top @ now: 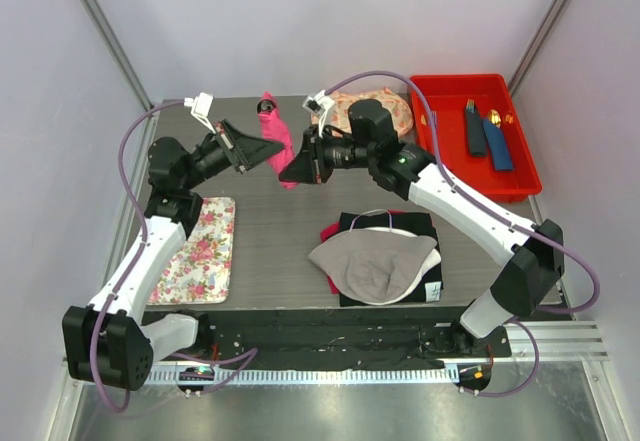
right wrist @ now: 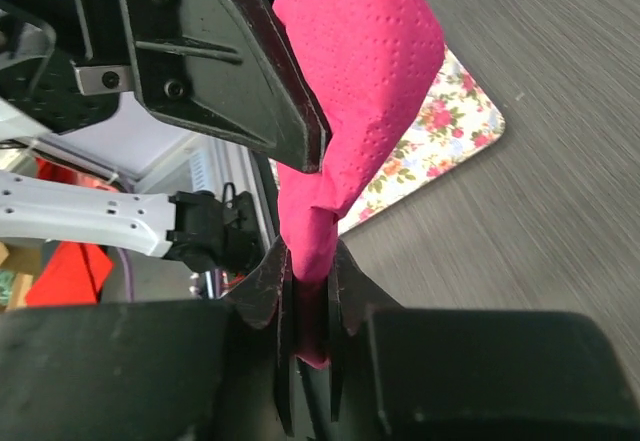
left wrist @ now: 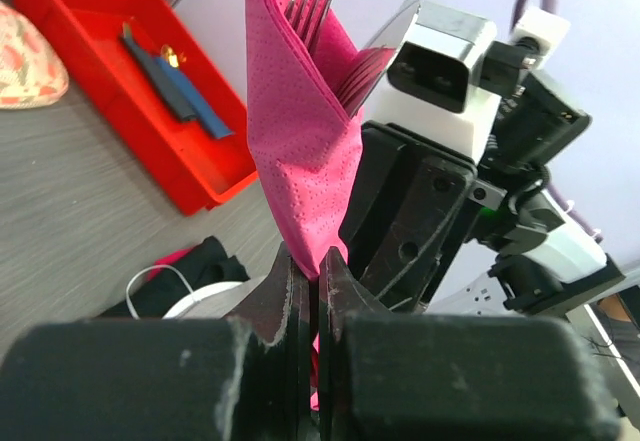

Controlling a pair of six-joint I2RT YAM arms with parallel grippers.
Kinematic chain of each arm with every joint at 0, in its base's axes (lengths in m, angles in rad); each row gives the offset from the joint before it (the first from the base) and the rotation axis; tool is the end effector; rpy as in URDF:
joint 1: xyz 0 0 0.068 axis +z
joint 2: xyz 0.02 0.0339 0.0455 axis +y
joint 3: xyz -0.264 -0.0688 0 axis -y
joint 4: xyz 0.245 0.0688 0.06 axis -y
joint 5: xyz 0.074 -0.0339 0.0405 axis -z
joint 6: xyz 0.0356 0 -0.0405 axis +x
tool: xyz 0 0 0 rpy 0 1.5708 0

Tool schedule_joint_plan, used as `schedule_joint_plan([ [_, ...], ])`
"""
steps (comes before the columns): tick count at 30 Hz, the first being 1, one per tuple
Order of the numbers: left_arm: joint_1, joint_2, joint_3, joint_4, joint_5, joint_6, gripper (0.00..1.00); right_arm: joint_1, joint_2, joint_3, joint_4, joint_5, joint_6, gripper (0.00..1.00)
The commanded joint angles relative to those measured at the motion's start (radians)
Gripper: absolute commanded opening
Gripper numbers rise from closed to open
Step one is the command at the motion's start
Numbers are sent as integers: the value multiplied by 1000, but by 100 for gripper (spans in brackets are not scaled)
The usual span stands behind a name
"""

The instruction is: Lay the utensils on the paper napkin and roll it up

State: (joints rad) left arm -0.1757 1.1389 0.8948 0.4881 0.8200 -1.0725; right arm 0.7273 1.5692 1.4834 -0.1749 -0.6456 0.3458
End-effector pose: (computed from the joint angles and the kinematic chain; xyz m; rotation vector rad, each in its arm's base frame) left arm 0.2486 -0.0706 0.3760 0.0947 1.6001 -1.5415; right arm 0.2605 0.2605 0.3899 -0.8535 1.8023 1.3137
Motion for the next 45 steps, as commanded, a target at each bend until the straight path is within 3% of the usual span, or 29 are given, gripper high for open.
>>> schedule_joint_plan([
  [1, -4, -39, 35, 30, -30, 36, 0, 23, -37, 49, -78, 59, -96, 19],
  [2, -4, -39, 8, 74, -21, 14, 0, 21, -37, 49, -78, 37, -91, 42],
  [5, -4, -36, -2, 154, 8, -43, 0, 6, -46, 48, -75, -44, -84, 62],
  [9, -4, -31, -16, 207, 27, -69, 0, -43, -44, 57, -64, -111, -48, 66],
  [22, -7, -22, -22, 264, 56, -110, 0, -60, -35, 25, 170, -275, 130, 62],
  [23, -8, -24, -22, 264, 54, -110, 0, -62, -34, 21, 170, -276, 133, 58],
  [24, -10, -22, -22, 265, 54, -115, 0, -60, -35, 20, 170, -272, 130, 43],
  [26, -11, -21, -19, 270, 56, -115, 0, -62, -35, 15, 170, -259, 111, 1],
  [28, -13, -21, -17, 271, 60, -118, 0, -60, -37, 12, 164, -249, 102, 1],
  [29, -16, -21, -14, 273, 62, -118, 0, -60, -40, 14, 157, -240, 93, 3],
  [30, -16, -19, -16, 274, 65, -118, 0, -62, -38, 18, 138, -233, 87, 15],
  [33, -16, -21, -20, 279, 74, -115, 0, -78, -43, 43, 109, -233, 93, 65],
  [36, -18, -24, -34, 282, 77, -116, 0, -130, -28, 87, 114, -241, 165, 70],
  [45, -45, -5, -45, 322, 93, -118, 0, -155, 29, 184, 238, -238, 306, 68],
])
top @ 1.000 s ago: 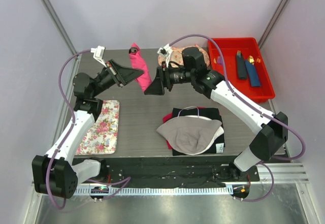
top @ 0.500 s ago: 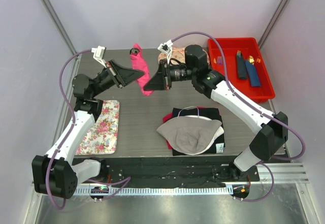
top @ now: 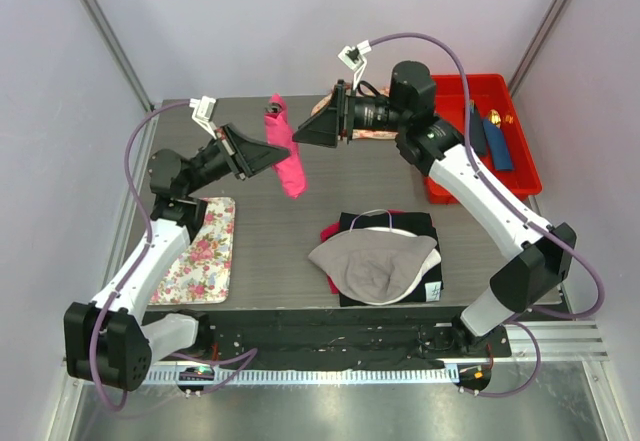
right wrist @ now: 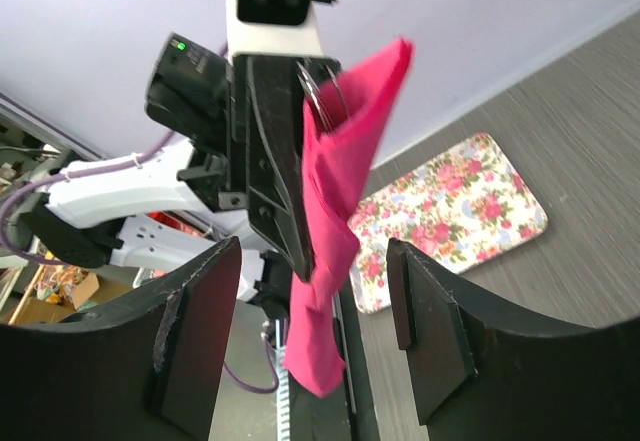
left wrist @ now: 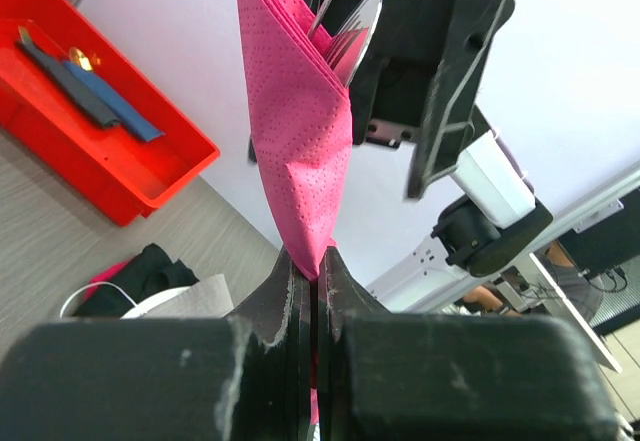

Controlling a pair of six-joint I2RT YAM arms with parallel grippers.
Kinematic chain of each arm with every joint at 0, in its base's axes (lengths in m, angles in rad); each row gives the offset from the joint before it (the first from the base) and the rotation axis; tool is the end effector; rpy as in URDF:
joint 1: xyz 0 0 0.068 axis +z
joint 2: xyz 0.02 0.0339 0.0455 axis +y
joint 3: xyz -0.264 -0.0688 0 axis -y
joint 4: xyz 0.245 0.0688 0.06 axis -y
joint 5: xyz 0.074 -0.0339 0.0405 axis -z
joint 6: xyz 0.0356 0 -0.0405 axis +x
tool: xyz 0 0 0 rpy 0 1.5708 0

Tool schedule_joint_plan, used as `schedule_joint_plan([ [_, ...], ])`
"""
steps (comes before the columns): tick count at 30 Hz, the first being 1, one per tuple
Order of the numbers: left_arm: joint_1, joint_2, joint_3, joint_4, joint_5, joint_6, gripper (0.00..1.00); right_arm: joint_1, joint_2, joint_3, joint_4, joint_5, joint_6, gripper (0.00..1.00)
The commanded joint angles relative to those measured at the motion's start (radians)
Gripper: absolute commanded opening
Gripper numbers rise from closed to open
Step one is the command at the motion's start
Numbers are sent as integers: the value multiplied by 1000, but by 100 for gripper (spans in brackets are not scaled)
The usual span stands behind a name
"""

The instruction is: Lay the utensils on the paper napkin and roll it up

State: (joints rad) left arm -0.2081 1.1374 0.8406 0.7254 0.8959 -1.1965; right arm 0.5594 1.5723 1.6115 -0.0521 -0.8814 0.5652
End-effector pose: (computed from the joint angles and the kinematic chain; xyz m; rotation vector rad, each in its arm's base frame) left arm 0.2374 -0.0785 0.3788 0.2240 1.5031 -1.6699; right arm 0.2901 0.2141 0.4458 -0.7620 1.6491 1.5239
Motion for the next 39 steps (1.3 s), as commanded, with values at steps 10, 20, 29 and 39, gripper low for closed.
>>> schedule_joint_plan([
  [10, -34, 7, 23, 88, 3, 5, 0, 45, 84, 77, 118, 7, 116, 68],
  [20, -39, 16, 18, 69, -6, 9, 0, 59, 95, 105, 121, 18, 91, 1],
  [29, -37, 42, 51, 83, -35, -6, 0, -13, 32, 48, 103, -2, 93, 82],
  [39, -37, 67, 86, 72, -83, -28, 0, -9, -112, -268, 360, 19, 243, 72],
])
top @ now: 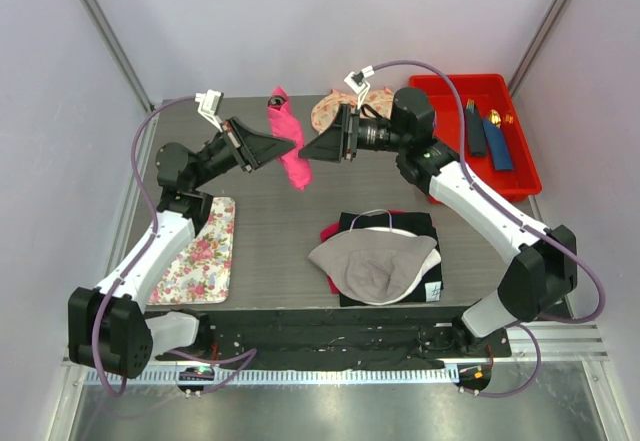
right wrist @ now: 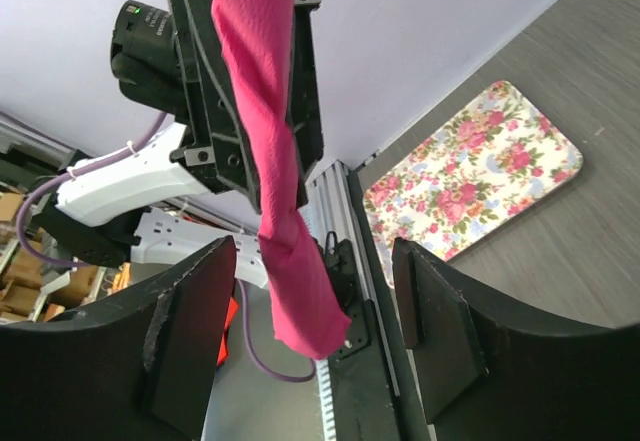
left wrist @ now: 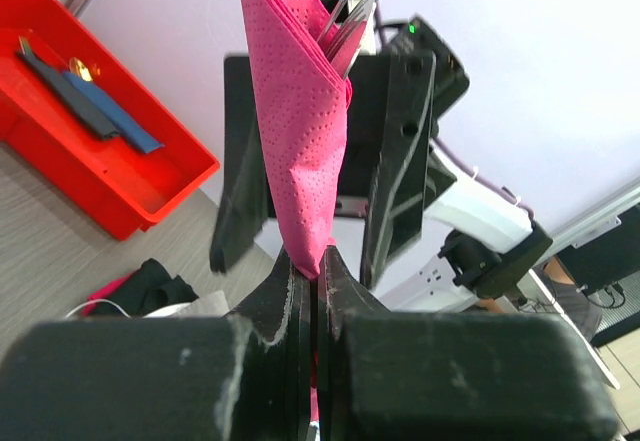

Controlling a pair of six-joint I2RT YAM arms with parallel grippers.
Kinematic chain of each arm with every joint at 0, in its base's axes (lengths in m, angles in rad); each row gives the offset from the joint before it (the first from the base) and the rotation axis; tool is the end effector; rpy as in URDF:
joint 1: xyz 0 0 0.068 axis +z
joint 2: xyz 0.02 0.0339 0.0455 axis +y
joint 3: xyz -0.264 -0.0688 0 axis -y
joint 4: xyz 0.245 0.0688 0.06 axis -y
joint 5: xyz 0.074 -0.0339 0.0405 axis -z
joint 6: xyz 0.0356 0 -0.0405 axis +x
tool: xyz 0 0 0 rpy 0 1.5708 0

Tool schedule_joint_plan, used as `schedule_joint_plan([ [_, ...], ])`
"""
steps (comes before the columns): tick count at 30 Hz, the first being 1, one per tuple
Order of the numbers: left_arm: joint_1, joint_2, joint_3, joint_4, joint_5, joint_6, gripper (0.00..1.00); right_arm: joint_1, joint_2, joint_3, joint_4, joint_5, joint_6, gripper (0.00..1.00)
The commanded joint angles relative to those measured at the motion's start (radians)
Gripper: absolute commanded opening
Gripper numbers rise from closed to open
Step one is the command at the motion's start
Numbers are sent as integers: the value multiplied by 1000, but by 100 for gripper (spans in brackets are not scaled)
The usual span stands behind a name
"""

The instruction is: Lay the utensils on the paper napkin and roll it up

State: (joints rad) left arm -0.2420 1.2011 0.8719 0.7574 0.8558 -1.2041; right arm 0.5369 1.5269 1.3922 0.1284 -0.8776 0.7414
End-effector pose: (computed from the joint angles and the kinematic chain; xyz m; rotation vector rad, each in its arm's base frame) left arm 0.2503 -0.0895 0.3777 0.2046 1.4943 -1.6868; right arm 0.2919 0.2056 0.4032 -0.6070 1.7487 1.6263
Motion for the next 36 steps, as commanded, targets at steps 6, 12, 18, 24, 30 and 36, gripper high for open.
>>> schedule_joint_plan([
  [6, -3, 5, 61, 31, -57, -23, 0, 46, -37, -50, 258, 32, 93, 66],
  [12, -3, 2, 61, 26, -63, -23, 0, 74, -13, -38, 246, 37, 85, 44],
  [18, -3, 8, 61, 39, -66, -31, 0, 83, -5, -27, 200, 54, 61, 51],
  [24, -3, 2, 56, 39, -67, -32, 0, 92, 4, -24, 185, 57, 53, 51],
  [30, -3, 6, 61, 30, -75, -29, 0, 104, 4, -22, 171, 54, 39, 28],
  [36, -3, 9, 62, 28, -77, -28, 0, 103, -1, -2, 97, 66, -17, 1],
])
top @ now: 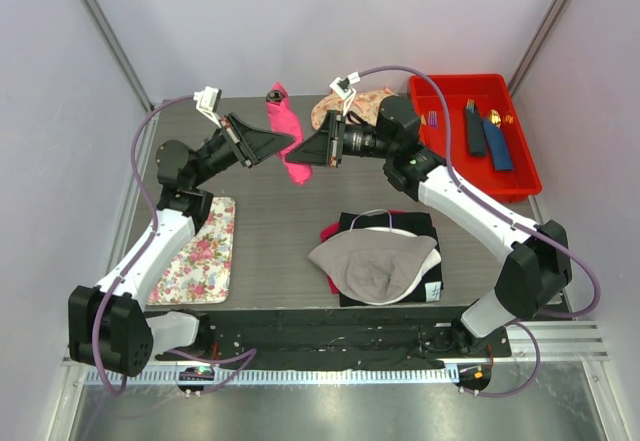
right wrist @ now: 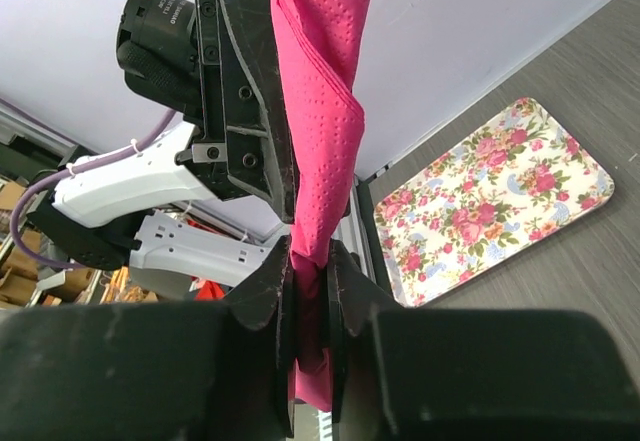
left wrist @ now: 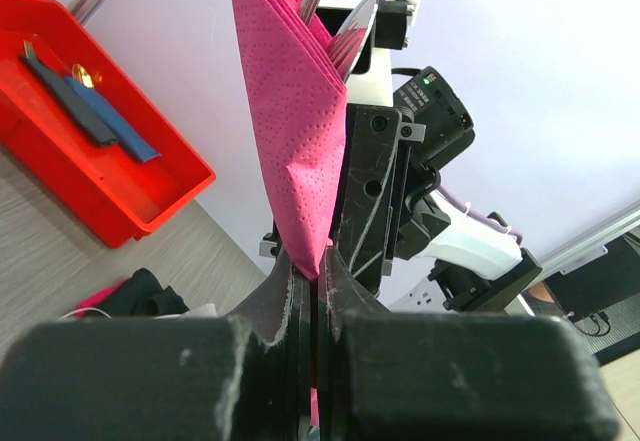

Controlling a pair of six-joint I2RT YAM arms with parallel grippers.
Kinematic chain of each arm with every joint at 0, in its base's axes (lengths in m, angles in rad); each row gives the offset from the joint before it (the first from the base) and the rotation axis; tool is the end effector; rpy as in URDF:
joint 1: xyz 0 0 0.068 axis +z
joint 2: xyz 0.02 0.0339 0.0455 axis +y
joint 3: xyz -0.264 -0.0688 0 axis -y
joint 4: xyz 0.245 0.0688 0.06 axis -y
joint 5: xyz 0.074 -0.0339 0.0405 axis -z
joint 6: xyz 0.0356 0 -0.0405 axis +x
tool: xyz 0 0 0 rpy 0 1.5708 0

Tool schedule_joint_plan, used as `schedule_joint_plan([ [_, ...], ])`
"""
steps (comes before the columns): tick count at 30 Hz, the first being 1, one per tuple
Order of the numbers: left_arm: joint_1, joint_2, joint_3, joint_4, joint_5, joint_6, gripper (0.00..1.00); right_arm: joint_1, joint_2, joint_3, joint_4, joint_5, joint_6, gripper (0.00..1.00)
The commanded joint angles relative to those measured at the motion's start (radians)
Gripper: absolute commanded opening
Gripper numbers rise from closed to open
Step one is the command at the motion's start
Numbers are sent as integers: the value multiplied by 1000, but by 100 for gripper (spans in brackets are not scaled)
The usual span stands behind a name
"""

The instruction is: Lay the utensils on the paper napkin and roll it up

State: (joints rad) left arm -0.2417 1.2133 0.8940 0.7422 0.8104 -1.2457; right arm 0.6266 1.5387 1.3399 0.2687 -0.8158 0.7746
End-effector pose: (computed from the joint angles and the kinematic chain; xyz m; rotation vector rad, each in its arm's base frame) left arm 0.2549 -0.0894 0.3813 0.1254 1.4935 -1.7020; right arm 0.2778 0.2331 0.3947 -0.6330 1.6817 1.6658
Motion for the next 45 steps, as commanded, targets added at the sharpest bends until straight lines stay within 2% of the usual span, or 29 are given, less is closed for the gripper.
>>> schedule_joint_plan([
  [1, -4, -3, 40, 43, -31, 14, 0, 12, -12, 53, -55, 15, -60, 1],
  [4, -4, -1, 42, 45, -30, 22, 1, -5, -12, 62, -95, 32, -96, 1],
  [7, -4, -1, 40, 19, -33, 34, 30, -40, -11, 79, -137, 32, -136, 1],
  [8, -2, -1, 42, 11, -31, 48, 48, -66, -17, 81, -146, 18, -144, 1],
  [10, -4, -3, 31, -15, -34, 58, 64, -91, -25, 82, -164, 3, -169, 1],
  [11, -1, -4, 28, -24, -33, 63, 70, -106, -29, 84, -174, -5, -172, 1],
  [13, 4, -4, 22, -40, -28, 77, 74, -154, -31, 85, -204, -37, -182, 1],
  [14, 4, -3, 17, -52, -27, 84, 80, -171, -32, 85, -218, -45, -187, 1],
  [18, 7, -6, 32, -151, 7, 166, 84, -280, -29, 85, -339, -105, -254, 1],
  [22, 7, -21, 49, -273, 52, 282, 89, -463, -9, 85, -494, -167, -375, 1],
  [24, 7, -34, 51, -328, 65, 310, 91, -525, 9, 99, -627, -160, -496, 1],
  [27, 7, -49, 54, -368, 84, 359, 99, -664, 70, 146, -785, -140, -595, 1],
  [28, 7, -54, 46, -368, 88, 365, 100, -694, 110, 163, -825, -131, -676, 1],
  [32, 7, -69, 25, -363, 92, 371, 100, -844, 214, 257, -945, -73, -828, 1],
  [38, 7, -77, -4, -371, 95, 381, 100, -921, 385, 402, -1057, -7, -972, 1],
  [45, 12, -77, -26, -374, 96, 385, 100, -936, 572, 522, -1076, 76, -1020, 1],
])
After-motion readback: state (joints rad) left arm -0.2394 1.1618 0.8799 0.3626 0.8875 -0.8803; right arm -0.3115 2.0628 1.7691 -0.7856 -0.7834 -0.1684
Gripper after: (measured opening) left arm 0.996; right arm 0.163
